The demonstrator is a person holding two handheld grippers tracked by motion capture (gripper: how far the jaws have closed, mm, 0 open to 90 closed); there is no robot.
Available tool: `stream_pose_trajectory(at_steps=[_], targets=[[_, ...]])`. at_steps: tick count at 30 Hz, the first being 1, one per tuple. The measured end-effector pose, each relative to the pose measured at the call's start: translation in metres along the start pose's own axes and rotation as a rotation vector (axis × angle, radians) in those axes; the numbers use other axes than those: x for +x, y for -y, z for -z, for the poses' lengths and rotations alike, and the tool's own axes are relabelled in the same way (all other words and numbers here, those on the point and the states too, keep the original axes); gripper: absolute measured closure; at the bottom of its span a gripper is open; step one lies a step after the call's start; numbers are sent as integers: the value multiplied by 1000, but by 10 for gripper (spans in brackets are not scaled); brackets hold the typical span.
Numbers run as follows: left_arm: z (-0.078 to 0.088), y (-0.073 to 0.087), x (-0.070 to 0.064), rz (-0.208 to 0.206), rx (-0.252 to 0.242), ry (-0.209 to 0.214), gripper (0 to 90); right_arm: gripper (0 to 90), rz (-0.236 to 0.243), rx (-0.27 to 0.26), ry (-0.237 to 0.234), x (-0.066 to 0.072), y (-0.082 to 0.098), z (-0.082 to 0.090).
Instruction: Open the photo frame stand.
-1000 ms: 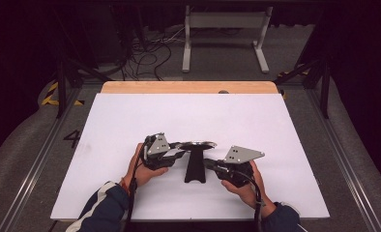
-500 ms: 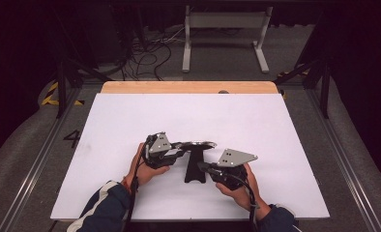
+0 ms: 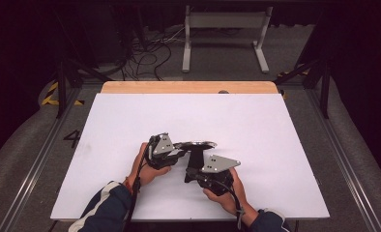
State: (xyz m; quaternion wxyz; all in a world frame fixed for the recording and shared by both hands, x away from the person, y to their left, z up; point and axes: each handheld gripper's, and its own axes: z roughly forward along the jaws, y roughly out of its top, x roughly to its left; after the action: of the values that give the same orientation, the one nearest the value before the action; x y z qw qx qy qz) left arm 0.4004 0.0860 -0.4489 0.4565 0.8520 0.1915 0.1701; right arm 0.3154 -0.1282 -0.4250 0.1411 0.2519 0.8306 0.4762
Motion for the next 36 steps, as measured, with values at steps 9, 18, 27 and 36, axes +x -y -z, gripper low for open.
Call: stream_pose_trajectory(at_steps=[9, 18, 27, 36], targets=[[6, 0, -3, -34, 22, 1, 722, 896, -8, 12, 11, 1, 2, -1], [7, -1, -8, -71, 34, -26, 745, 880, -7, 16, 11, 3, 2, -6], [8, -1, -12, -88, 45, -43, 765, 882, -2, 33, 28, 5, 2, -13], [9, 0, -11, -90, 44, -36, 770, 885, -20, 54, 54, 1, 4, -14]])
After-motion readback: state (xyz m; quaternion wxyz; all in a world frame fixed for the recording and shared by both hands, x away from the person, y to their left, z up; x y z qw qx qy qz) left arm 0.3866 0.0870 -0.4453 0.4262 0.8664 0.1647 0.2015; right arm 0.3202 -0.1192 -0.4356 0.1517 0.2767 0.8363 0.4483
